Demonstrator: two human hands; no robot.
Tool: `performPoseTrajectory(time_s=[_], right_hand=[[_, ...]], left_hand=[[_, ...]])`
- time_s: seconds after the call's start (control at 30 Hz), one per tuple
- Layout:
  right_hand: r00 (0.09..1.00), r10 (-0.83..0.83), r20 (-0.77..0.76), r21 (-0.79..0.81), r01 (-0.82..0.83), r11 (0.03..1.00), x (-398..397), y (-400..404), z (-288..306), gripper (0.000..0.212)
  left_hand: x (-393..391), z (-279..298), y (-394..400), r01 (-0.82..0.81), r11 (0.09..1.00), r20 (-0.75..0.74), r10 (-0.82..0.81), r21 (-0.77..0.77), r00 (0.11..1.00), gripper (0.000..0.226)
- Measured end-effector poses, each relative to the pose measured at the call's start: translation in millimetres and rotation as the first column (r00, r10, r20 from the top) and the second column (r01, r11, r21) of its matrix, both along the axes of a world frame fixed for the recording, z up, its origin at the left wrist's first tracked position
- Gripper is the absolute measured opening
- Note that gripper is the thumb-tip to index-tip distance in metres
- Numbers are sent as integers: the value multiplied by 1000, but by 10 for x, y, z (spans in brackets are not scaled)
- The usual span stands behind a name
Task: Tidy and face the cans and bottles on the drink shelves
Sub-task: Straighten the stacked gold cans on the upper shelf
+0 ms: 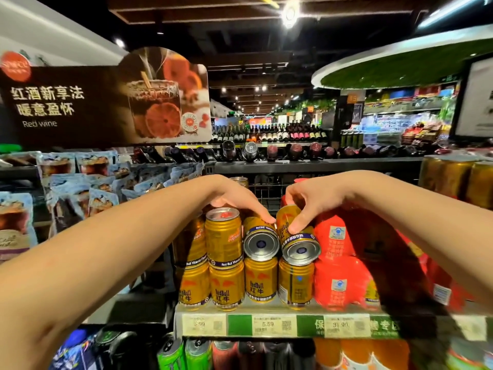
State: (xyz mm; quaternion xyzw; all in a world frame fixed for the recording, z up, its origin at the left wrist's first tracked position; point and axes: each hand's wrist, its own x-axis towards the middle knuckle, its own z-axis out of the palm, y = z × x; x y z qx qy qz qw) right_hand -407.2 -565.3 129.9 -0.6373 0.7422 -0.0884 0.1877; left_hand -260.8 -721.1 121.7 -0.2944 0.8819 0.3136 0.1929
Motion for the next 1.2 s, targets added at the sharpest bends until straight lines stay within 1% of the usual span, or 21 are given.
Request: performPoseTrajectory(time_s=[0.07, 0.13, 0.2, 0.3, 0.37, 0.43, 0.47, 0.53, 0.6, 0.63, 0.7, 0.8, 0.87, 0.93, 1.0, 1.1, 1.2], right_hand=[[1000, 17, -5, 3, -17, 1000, 34, 40, 16, 63], [1000, 16, -14, 4, -15, 1000, 69, 60, 31, 58], [999, 17, -35, 15, -17, 1000, 96, 71, 45, 59], [997, 27, -76, 19, -25, 1000, 119, 108, 54, 57], [995, 36, -91, -12, -37, 999, 123, 136, 46, 55], [993, 49, -105, -55, -55, 997, 121, 156, 30, 59], [991, 56, -125, -65, -64, 996, 128, 163, 23, 66], [985, 64, -160, -50, -73, 996, 144, 169, 25, 77], [987, 80, -142, -22, -84, 996, 161, 173, 33, 68], [988, 85, -131, -14, -87, 996, 169, 183, 37, 63], [988, 90, -125, -23, -94, 995, 179, 201, 40, 62], [991, 92, -101, -87, -101, 991, 150, 213, 41, 68], [993, 96, -75, -128, -105, 986, 118, 214, 40, 70], [987, 101, -127, -152, -119, 981, 114, 220, 44, 73], [980, 109, -168, -166, -137, 977, 155, 243, 40, 77], [968, 118, -220, -175, -158, 972, 221, 268, 19, 81], [960, 126, -251, -138, -164, 977, 241, 256, -8, 79]], left_hand=[[20, 13, 5, -28, 997, 24, 26, 74, 999, 42], [29, 25, 4, -36, 997, 36, 33, 69, 999, 43], [47, 46, 38, -41, 998, 21, 40, 42, 999, 39], [67, 53, 49, -58, 997, -66, 61, 52, 996, 36], [91, 45, 58, -57, 996, -140, 67, 72, 988, 41], [123, 37, 84, -31, 996, -198, 47, 81, 979, 52], [139, 33, 95, -18, 997, -223, 36, 81, 974, 57], [176, 47, 127, 3, 998, -245, 13, 62, 969, 59], [223, 78, 174, 46, 998, -239, -35, 37, 970, 57], [252, 107, 205, 63, 998, -248, -58, 15, 967, 54], [300, 159, 227, 61, 997, -305, -75, -57, 949, 50], [355, 228, 214, 57, 987, -385, -113, -152, 916, 58], [373, 255, 208, 46, 967, -409, -149, -251, 900, 62], [380, 264, 222, 46, 935, -399, -193, -350, 896, 67], [375, 237, 244, 67, 911, -361, -228, -407, 904, 71], [337, 137, 283, 101, 886, -320, -267, -453, 909, 72], [307, 68, 350, 127, 865, -307, -305, -485, 902, 74]])
